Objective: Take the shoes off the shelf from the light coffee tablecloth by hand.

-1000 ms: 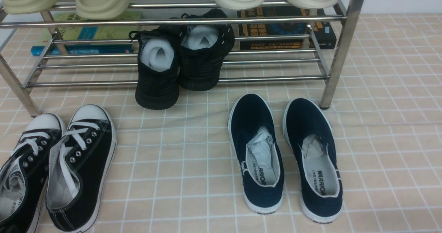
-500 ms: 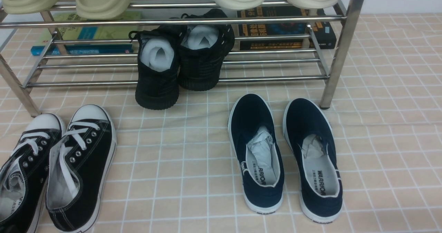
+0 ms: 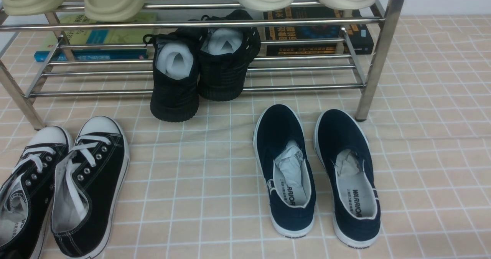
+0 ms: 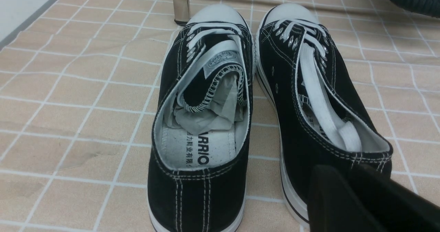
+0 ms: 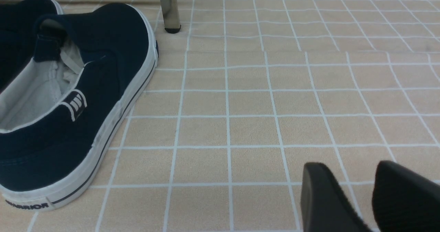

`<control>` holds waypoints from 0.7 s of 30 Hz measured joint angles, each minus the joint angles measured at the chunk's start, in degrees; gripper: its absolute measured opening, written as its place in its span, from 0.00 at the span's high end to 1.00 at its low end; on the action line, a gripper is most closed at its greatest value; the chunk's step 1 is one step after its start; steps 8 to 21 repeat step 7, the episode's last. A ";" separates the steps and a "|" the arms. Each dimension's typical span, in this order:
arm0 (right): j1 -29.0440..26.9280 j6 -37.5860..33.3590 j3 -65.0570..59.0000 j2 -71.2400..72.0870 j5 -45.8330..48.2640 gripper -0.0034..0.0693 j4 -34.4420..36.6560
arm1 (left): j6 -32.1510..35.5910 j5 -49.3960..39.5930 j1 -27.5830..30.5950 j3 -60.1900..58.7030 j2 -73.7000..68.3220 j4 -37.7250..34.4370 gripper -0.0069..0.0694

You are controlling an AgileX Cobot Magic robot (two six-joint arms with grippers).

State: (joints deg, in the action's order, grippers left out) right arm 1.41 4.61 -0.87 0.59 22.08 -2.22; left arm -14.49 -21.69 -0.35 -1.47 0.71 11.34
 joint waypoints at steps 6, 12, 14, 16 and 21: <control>0.00 0.00 0.00 0.00 0.00 0.62 0.00 | 0.00 0.00 0.00 0.00 0.00 0.00 0.75; 0.00 0.00 0.00 0.00 0.00 0.62 0.00 | 0.00 0.00 0.00 0.00 0.00 0.00 0.75; 0.00 0.00 0.00 0.00 0.00 0.62 0.00 | 0.00 0.00 0.00 0.00 0.00 0.00 0.75; 0.00 0.00 0.00 0.00 0.00 0.62 0.00 | 0.00 0.00 0.00 0.00 0.00 0.00 0.75; 0.00 0.00 0.00 0.00 0.00 0.62 0.00 | 0.00 0.00 0.00 0.00 0.00 0.00 0.75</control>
